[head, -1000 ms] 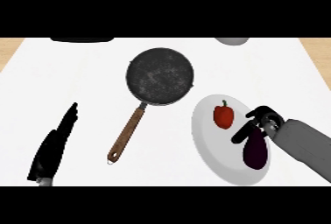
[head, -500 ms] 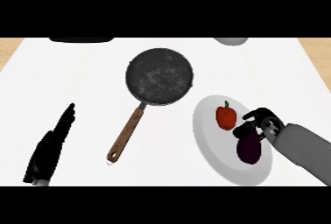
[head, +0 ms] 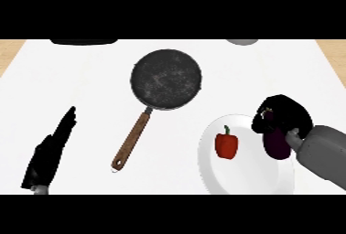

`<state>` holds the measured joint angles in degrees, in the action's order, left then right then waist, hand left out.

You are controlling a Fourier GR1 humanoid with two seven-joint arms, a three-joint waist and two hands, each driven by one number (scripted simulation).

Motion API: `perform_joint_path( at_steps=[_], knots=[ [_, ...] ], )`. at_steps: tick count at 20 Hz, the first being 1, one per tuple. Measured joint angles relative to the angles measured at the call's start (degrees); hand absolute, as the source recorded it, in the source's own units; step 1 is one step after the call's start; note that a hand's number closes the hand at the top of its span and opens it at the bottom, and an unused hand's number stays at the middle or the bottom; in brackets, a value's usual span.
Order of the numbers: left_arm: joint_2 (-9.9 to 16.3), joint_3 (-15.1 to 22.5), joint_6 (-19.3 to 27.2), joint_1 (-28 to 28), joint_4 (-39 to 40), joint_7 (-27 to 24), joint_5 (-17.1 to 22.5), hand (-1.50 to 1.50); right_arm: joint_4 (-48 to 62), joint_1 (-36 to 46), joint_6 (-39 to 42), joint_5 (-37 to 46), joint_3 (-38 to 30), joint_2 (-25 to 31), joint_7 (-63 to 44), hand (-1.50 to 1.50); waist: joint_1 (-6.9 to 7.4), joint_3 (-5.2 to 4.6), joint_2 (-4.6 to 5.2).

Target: Pick the eggplant from the plate and place it in the pan

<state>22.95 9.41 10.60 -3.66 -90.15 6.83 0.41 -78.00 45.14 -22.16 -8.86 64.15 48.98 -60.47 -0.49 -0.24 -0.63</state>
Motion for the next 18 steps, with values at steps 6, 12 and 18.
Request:
perform_joint_path(
  at_steps=[6,12,18],
  knots=[
    [-0.19,0.19,-0.06,-0.53,-1.10,0.96,-0.19,0.00,-1.98,7.68,-4.66,16.24,0.15,2.20,2.68,1.50,0.27,0.10,-0.12],
    [-1.10,0.13,-0.32,-0.18,-0.44,0.49,-0.78,0.00,-2.24,13.46,-4.65,25.58,-3.82,-3.05,1.79,1.50,0.72,0.16,0.32],
    [-1.58,-0.02,-1.14,1.28,0.41,-0.06,-1.58,0.00,9.02,18.04,-4.54,25.67,-10.95,-14.51,4.68,1.50,1.78,0.19,0.84]
  ],
)
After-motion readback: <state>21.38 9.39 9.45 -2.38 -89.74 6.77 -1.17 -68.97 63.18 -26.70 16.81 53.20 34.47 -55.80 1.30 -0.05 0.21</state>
